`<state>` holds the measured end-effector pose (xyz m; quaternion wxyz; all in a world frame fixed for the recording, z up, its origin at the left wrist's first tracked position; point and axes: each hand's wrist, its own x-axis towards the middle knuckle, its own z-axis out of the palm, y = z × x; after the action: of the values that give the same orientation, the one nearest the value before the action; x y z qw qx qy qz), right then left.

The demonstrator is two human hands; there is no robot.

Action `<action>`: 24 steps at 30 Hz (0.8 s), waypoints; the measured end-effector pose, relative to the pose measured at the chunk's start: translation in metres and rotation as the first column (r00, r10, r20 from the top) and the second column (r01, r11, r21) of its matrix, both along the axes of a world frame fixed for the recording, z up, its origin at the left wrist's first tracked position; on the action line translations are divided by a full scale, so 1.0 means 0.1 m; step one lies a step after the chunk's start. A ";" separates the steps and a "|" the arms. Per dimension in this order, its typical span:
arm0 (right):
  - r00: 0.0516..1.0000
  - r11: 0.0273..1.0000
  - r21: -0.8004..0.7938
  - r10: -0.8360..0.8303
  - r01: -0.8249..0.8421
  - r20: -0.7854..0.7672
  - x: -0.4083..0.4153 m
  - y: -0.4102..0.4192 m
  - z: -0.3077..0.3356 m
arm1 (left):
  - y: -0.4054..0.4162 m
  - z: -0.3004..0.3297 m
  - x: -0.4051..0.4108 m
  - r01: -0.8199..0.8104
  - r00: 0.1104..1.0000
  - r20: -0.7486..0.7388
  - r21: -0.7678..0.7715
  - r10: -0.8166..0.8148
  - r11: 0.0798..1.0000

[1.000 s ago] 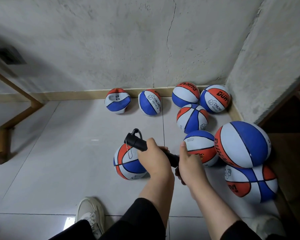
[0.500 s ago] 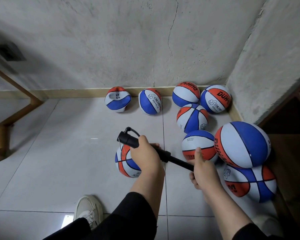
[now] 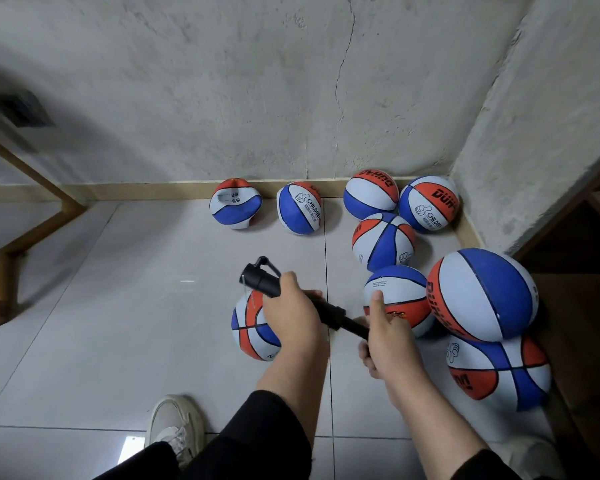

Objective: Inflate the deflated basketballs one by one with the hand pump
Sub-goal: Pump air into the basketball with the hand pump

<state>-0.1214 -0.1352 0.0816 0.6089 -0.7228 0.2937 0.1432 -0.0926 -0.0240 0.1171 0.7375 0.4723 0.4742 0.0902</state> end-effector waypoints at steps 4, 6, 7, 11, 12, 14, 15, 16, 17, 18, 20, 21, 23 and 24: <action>0.996 0.998 0.039 -0.053 0.056 -0.076 -0.07 -0.15 -0.05 | 0.20 -0.02 0.06 -0.049 0.999 -0.016 0.008 0.049 0.999; 0.995 0.998 0.032 -0.059 0.062 -0.085 -0.07 -0.13 -0.05 | 0.16 0.00 0.06 -0.046 0.999 -0.017 0.005 0.046 0.999; 0.995 0.998 0.028 -0.058 0.061 -0.083 -0.05 -0.10 -0.04 | 0.12 0.01 0.05 -0.041 0.999 -0.010 0.000 0.041 0.999; 0.998 0.999 0.029 -0.042 0.043 -0.047 0.03 0.04 0.01 | -0.06 0.03 -0.03 -0.029 0.999 0.030 -0.018 0.029 0.999; 0.999 1.000 0.020 -0.022 0.023 -0.030 0.04 0.07 0.02 | -0.10 0.03 -0.05 -0.019 0.999 0.034 -0.019 0.019 1.000; 0.999 0.999 -0.013 0.033 -0.033 0.014 0.04 0.13 0.03 | -0.17 0.02 -0.10 -0.005 0.999 0.045 -0.019 0.005 1.000; 0.998 0.999 -0.027 0.048 -0.048 0.028 0.03 0.14 0.02 | -0.19 0.02 -0.11 0.000 0.999 0.048 -0.019 0.000 1.000; 0.998 0.998 -0.034 0.053 -0.052 0.035 0.02 0.15 0.02 | -0.20 0.01 -0.12 0.006 0.999 0.046 -0.022 -0.005 1.000; 0.998 0.998 -0.035 0.052 -0.051 0.037 0.02 0.16 0.02 | -0.20 0.00 -0.12 0.013 0.999 0.044 -0.026 -0.012 1.000; 0.998 0.998 -0.037 0.052 -0.051 0.036 0.01 0.17 0.02 | -0.18 0.00 -0.12 0.022 0.999 0.043 -0.036 -0.020 0.999; 0.998 0.998 -0.036 0.043 -0.042 0.035 0.00 0.15 0.01 | -0.14 0.01 -0.10 0.037 0.999 0.037 -0.046 -0.035 0.998; 0.999 0.999 -0.025 0.028 -0.027 0.029 0.00 0.12 0.01 | -0.11 0.01 -0.08 0.034 0.999 0.026 -0.039 -0.033 0.999; 1.000 1.000 -0.002 -0.010 0.010 -0.005 -0.02 0.01 -0.01 | -0.02 0.01 -0.03 0.005 1.000 -0.006 -0.013 -0.005 1.000; 0.999 1.000 0.002 -0.029 0.029 -0.023 -0.04 -0.06 -0.03 | 0.04 0.00 -0.01 -0.007 1.000 -0.018 -0.001 0.007 1.000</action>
<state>-0.1251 -0.1415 0.0786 0.6085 -0.7160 0.3108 0.1431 -0.0934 -0.0196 0.1172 0.7332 0.4709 0.4826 0.0880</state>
